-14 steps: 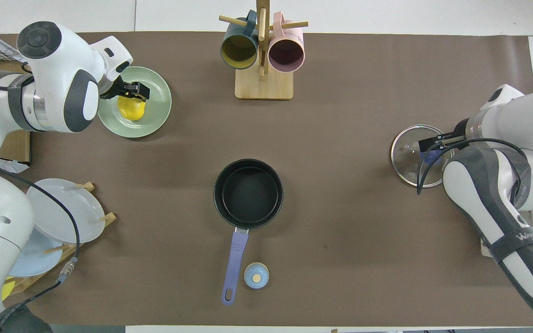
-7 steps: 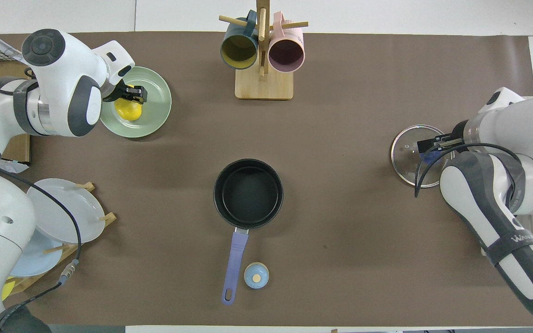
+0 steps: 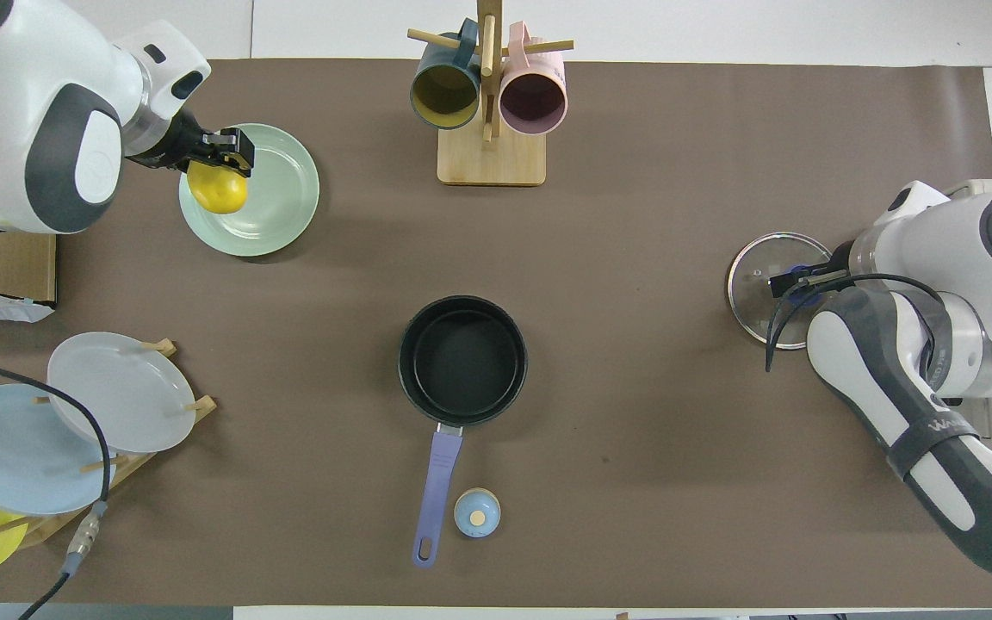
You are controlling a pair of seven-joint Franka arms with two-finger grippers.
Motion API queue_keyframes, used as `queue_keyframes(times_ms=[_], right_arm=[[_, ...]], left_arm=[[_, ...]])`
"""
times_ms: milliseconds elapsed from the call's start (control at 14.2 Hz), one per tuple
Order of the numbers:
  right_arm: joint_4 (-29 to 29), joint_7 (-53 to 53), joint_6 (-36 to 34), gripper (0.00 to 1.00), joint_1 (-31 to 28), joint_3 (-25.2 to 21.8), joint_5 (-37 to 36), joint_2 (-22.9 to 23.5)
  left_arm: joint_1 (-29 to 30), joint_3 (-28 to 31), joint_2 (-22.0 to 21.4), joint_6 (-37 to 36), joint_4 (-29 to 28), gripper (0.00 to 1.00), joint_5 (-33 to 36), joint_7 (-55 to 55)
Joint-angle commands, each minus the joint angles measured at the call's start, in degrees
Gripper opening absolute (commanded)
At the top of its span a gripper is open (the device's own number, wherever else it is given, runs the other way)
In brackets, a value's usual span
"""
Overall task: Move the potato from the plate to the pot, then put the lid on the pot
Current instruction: 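Carry the potato with the left gripper over the black saucepan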
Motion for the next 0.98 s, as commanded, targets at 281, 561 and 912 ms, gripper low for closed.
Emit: queue_keyframes(times_ms=[281,561,912], right_arm=[[-1.01,-2.03,1.58,1.00,-0.92,0.53,1.70,1.00],[-0.84,-3.09,1.49,0.92,-1.01,0.53,1.70,1.53],[-0.66,-3.00,0.96,0.73,-0.92,0.53,1.70,1.53]], left_arm=[[-15.44,0.60,-15.34,-4.88,-12.31,0.00,-0.77,-19.76],[-22.48,0.60,-20.97,11.71,-29.00,0.00,-0.77,-24.70],[-27.76,0.68,-18.86,20.25,-35.17,0.00,-0.77,-27.51]])
